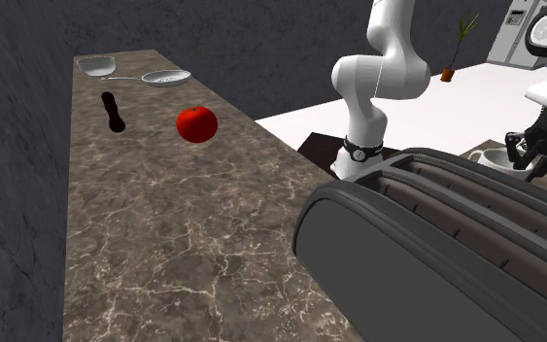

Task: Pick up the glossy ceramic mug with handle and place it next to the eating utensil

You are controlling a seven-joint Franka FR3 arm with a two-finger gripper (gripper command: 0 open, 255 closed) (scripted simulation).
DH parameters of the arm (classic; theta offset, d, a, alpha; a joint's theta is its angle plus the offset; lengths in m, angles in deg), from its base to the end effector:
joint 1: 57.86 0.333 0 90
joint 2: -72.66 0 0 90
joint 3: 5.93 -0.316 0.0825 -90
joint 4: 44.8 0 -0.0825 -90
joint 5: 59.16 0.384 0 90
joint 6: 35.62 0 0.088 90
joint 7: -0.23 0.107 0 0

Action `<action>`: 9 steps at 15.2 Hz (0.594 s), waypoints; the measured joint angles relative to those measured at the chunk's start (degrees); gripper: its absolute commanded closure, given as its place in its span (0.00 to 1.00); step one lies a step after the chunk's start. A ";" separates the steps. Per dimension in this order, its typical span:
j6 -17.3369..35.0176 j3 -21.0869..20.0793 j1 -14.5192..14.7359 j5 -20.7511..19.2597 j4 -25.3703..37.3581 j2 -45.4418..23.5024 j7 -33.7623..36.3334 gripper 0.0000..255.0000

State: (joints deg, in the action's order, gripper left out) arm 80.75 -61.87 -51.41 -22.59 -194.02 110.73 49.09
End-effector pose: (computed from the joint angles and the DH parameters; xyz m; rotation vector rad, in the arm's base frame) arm 0.1689 0.3511 0.3638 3.0822 -0.3597 -0.0792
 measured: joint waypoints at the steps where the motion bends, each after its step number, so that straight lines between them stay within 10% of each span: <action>1: 0.15 -0.10 0.00 0.06 -0.08 -0.05 0.00 1.00; 4: 0.25 -0.17 -0.02 0.09 -0.12 -0.10 0.01 1.00; 5: 0.25 -0.18 -0.02 0.10 -0.12 -0.10 0.01 0.00; 9: 0.26 -0.18 -0.02 0.10 -0.12 -0.10 0.01 0.00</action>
State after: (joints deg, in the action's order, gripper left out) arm 81.02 -62.05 -51.43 -22.49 -194.14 110.63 49.09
